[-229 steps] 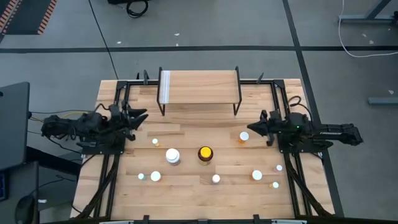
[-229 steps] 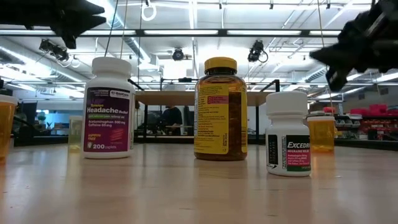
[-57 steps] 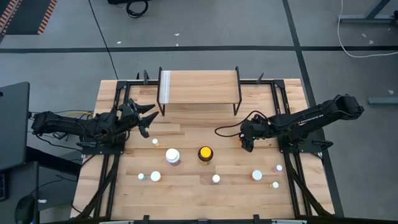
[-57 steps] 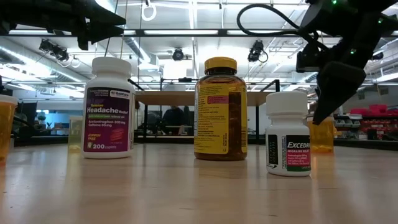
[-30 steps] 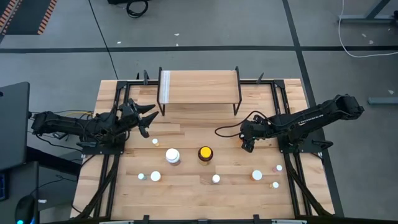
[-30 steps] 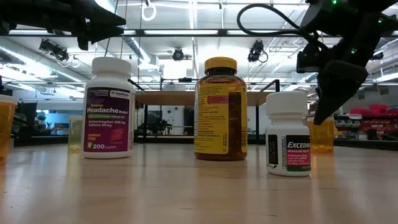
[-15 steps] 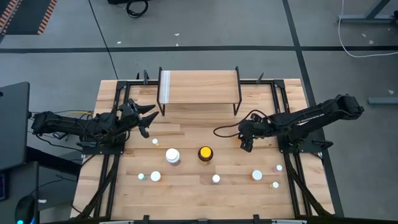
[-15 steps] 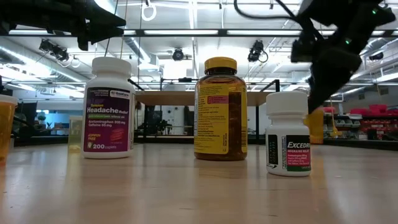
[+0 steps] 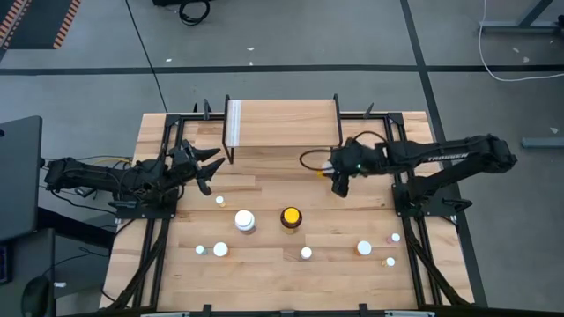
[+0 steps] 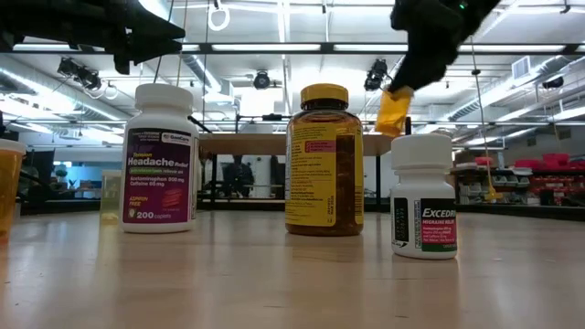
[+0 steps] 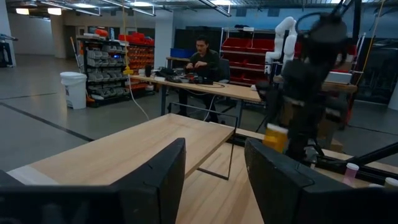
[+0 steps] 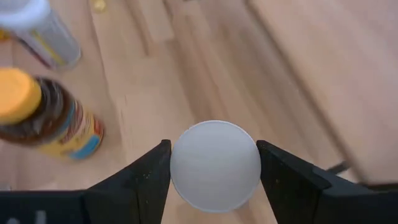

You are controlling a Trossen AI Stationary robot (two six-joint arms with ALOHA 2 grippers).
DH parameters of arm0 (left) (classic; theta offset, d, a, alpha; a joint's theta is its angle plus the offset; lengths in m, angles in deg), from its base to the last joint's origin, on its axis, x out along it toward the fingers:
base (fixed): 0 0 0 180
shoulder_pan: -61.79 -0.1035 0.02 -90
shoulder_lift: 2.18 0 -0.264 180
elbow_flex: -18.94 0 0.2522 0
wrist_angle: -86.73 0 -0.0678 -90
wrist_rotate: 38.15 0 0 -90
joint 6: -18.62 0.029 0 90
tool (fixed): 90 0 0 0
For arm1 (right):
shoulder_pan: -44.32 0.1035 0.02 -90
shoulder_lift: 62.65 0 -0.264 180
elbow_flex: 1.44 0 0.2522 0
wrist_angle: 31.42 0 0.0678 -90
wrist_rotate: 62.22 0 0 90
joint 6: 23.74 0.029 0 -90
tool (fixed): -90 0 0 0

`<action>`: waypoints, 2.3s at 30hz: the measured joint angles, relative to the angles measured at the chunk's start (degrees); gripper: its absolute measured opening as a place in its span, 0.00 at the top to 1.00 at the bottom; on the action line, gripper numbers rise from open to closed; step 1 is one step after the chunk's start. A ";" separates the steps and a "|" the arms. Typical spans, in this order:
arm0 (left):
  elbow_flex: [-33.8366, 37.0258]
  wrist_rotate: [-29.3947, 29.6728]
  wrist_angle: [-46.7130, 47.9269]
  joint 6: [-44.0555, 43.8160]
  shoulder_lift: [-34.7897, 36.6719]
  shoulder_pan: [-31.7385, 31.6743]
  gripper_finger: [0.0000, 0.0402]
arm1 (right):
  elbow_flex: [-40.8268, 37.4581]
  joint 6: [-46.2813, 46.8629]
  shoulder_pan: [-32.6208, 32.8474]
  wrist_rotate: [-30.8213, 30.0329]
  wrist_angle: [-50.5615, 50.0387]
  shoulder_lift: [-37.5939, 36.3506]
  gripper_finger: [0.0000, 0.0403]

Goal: Pick and place medicine bottles onto shelf by color
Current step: Put the top small orange medicine bottle on the shelf

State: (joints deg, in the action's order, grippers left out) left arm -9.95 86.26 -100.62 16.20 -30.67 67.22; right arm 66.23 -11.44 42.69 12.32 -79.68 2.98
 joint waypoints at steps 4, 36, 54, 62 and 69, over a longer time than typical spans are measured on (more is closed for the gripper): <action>0.01 -0.01 0.02 0.00 0.00 0.00 0.56 | 2.83 -1.90 -3.35 0.19 -0.01 0.00 0.43; -0.01 -0.02 1.40 -1.42 0.00 0.00 0.57 | 39.98 -10.54 -23.74 4.02 -29.50 27.07 0.42; -0.01 -0.02 1.39 -1.44 0.00 0.00 0.57 | 38.57 -9.33 -30.18 12.32 -29.31 25.16 0.38; -0.01 -0.02 1.40 -1.44 0.00 0.00 0.57 | 35.47 -9.52 -29.62 11.74 -29.28 25.18 0.36; -0.01 -0.02 1.40 -1.44 0.00 0.00 0.56 | 35.65 -10.07 -29.75 10.61 -27.43 24.47 0.36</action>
State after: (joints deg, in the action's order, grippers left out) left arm -9.96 86.24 -99.22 14.76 -30.67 67.22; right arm 101.88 -21.51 12.95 22.94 -107.11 27.45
